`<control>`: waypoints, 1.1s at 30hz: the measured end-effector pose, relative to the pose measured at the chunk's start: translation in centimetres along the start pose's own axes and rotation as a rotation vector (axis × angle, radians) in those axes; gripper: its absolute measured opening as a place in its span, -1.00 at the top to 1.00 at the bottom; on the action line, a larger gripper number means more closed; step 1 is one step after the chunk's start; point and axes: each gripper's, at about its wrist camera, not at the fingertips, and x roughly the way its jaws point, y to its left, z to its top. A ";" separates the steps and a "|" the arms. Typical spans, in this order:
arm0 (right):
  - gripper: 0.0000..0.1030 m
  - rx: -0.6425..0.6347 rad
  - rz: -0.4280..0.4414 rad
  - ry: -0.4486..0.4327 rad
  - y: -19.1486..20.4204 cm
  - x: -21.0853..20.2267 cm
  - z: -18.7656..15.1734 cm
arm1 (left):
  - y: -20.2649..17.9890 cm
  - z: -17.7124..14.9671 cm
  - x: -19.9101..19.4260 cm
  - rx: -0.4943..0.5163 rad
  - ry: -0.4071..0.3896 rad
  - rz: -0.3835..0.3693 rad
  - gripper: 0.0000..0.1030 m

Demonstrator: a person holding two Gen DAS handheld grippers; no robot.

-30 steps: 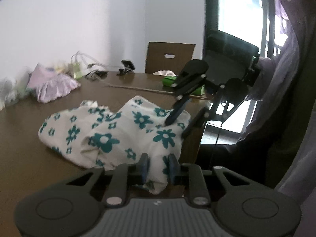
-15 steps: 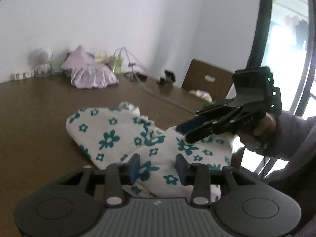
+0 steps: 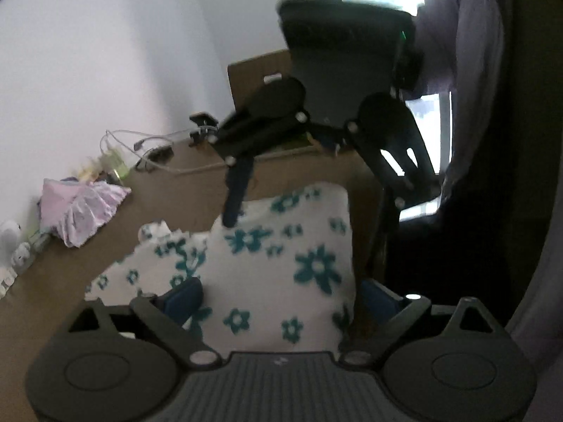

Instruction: Fold clothes

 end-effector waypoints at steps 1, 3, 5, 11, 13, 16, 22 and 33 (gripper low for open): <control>-0.99 0.004 0.007 0.004 -0.4 0.4 -0.2 | 0.3 -0.3 0.0 -0.024 -0.007 -0.007 -0.87; -0.99 0.013 0.029 0.009 -1.0 1.0 -0.4 | 0.9 -0.6 0.2 -0.049 -0.016 -0.020 -0.88; -0.99 0.037 0.051 0.015 -1.7 1.6 -0.7 | 1.3 -0.8 0.3 -0.062 -0.011 -0.016 -0.88; -0.96 0.152 0.102 0.032 -1.7 1.8 -1.5 | 0.6 -0.5 0.2 -0.133 0.006 -0.001 -0.85; -0.92 0.179 0.133 0.028 -1.4 1.4 -1.5 | -0.1 -0.3 0.1 -0.142 0.017 -0.006 -0.85; -0.92 0.227 0.198 0.017 -0.5 0.5 -1.7 | -2.1 0.1 -1.0 -0.122 0.009 -0.036 -0.82; -0.82 0.382 0.335 -0.017 -0.2 -1.8 -2.7 | -7.8 0.1 -3.0 0.193 -0.074 0.070 -0.89; -1.00 0.423 0.283 -0.054 -1.4 -5.3 -3.1 | -6.1 -1.1 0.2 0.154 -0.057 -0.062 -0.72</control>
